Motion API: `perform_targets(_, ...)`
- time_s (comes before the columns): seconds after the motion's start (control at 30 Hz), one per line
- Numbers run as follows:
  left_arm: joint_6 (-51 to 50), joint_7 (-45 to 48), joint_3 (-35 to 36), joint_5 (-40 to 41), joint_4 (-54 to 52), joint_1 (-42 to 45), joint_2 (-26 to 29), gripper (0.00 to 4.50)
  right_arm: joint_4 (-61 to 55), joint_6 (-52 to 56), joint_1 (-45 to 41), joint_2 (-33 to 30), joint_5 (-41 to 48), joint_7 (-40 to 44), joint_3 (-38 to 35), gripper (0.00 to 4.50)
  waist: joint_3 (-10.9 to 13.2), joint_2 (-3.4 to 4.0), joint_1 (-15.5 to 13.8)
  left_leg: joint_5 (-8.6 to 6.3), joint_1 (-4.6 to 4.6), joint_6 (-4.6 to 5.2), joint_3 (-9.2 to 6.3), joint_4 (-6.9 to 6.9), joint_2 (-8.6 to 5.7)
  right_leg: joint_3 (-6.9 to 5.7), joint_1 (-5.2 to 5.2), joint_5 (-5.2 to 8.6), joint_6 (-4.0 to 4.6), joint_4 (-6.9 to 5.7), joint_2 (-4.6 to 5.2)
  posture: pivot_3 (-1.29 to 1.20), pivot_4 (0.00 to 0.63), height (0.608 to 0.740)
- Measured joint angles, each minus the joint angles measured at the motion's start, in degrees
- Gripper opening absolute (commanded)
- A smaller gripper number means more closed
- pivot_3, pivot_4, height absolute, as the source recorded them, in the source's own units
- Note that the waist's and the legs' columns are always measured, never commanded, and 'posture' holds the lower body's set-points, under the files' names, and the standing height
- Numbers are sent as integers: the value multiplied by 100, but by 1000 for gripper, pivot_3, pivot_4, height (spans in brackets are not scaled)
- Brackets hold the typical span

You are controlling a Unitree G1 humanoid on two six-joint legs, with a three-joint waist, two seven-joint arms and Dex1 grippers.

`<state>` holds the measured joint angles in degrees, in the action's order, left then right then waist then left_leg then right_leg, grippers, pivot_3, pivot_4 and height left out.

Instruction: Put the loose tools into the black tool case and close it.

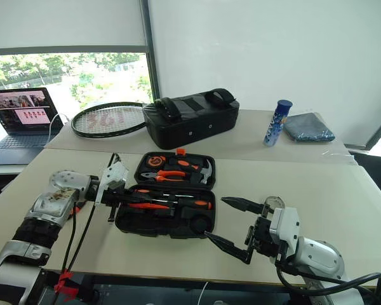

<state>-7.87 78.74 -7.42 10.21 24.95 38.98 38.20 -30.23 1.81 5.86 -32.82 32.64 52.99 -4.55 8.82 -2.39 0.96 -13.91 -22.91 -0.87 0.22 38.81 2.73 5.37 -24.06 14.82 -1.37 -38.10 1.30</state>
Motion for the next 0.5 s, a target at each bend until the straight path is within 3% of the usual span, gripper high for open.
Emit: perform_targets(0.5, 357, -8, -243, -343, -54, -161, 89, 73, 71, -3, -49, 10, -41, 40, 26, 4500, -1, 1, 11, 0, 4, 0, 1, -3, 0, 2, 1, 0, 0, 0, 0, 0, 150, 740)
